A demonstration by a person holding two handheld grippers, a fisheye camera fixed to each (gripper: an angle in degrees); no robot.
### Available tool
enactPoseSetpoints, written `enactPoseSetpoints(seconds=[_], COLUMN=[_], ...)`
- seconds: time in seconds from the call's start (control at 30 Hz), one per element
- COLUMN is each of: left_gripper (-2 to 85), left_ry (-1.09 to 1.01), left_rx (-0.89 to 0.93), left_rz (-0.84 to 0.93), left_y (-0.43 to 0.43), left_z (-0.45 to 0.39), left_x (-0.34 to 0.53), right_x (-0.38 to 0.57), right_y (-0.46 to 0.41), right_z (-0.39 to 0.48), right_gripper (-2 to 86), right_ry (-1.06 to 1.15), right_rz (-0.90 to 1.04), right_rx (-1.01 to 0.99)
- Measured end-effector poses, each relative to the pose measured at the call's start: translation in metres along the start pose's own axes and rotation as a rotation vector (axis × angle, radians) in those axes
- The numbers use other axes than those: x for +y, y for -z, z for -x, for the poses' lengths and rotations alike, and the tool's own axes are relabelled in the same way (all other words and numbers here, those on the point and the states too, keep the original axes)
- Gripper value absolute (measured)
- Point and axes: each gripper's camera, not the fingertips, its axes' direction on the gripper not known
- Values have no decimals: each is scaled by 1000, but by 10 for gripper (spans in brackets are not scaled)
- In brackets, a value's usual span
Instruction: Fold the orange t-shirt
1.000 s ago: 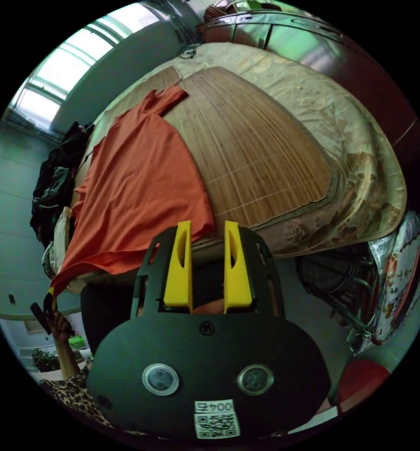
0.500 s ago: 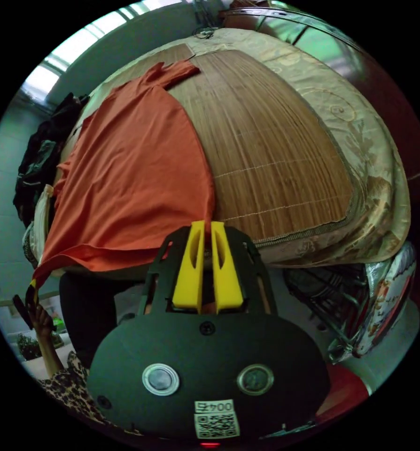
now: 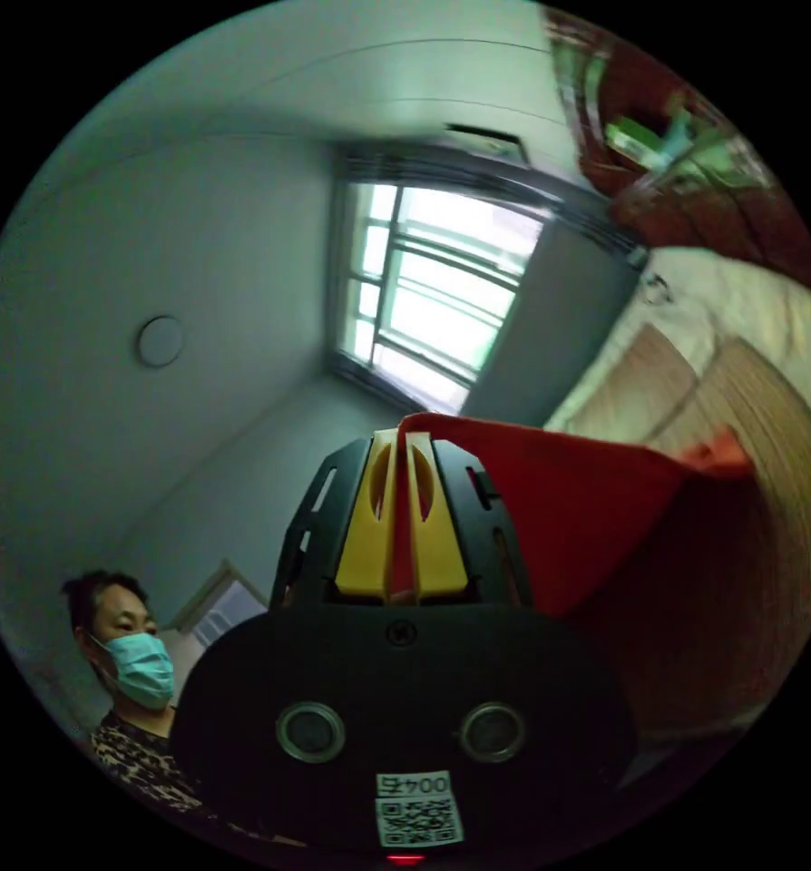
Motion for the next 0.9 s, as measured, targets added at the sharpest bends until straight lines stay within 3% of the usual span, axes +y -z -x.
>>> enactPoseSetpoints(seconds=[0.13,0.3,0.47,0.67,0.9], left_gripper=[11,11,12,12,11], left_ry=[-42,-157,-221,-253,-56], left_rx=[135,175,215,182,121], left_rz=[-196,-294,-350,-354,-54], left_y=[57,125,176,177,48], left_z=[-45,-105,-142,-153,-77], left_x=[-99,-177,-220,-244,-259], right_x=[-31,-34,-25,-26,-66], right_y=[4,35,58,51,-17], right_z=[118,266,333,318,178], right_gripper=[-9,-10,-10,-8,-4], right_ry=[212,500,633,631,340], right_rz=[-60,-148,-175,-143,3], right_rx=[-67,-93,-22,82,276])
